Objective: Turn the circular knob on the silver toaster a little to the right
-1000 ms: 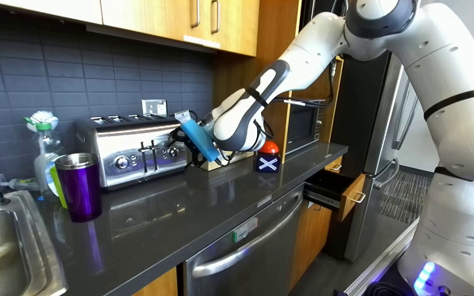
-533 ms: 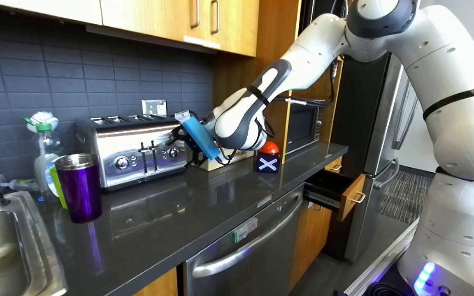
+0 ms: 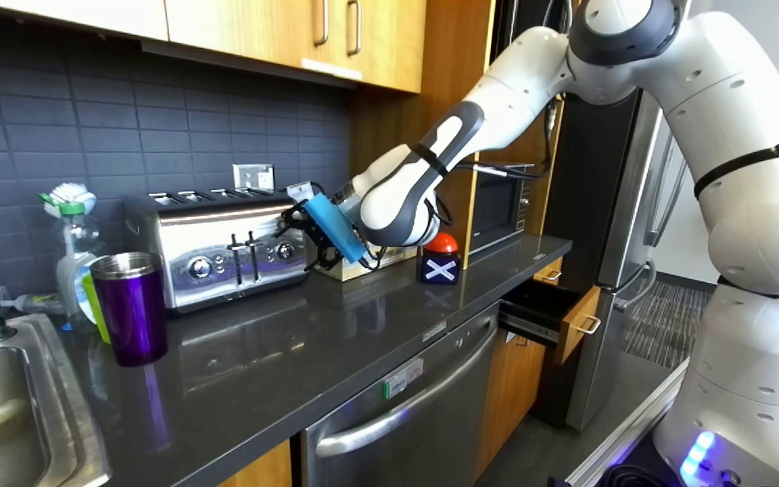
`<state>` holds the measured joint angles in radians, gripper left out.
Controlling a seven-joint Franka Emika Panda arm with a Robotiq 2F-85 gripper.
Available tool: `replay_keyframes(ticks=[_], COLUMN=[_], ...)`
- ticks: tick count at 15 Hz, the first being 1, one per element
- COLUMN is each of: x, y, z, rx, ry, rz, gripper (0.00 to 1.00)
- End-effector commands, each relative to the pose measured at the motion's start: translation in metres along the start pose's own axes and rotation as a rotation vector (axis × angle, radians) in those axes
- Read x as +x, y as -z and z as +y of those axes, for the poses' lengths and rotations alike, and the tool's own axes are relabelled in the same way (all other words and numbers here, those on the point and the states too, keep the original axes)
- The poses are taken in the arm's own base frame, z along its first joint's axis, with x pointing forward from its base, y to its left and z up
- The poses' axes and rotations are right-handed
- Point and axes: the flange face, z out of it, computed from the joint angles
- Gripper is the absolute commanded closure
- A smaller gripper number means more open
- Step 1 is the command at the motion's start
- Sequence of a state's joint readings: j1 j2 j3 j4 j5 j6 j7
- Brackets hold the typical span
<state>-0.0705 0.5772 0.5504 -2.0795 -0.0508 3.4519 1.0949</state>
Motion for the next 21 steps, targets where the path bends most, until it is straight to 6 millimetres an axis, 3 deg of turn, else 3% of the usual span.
replay_keyframes(ticks=[1, 8, 21], x=[0.018, 0.034, 0.056], y=[-0.002, -0.007, -0.017], z=[-0.022, -0.012, 0.027], rx=[0.075, 0.115, 0.21], ry=[0.041, 0.095, 0.195], rz=[0.004, -0.035, -0.117], gripper=[0.0, 0.0, 0.0])
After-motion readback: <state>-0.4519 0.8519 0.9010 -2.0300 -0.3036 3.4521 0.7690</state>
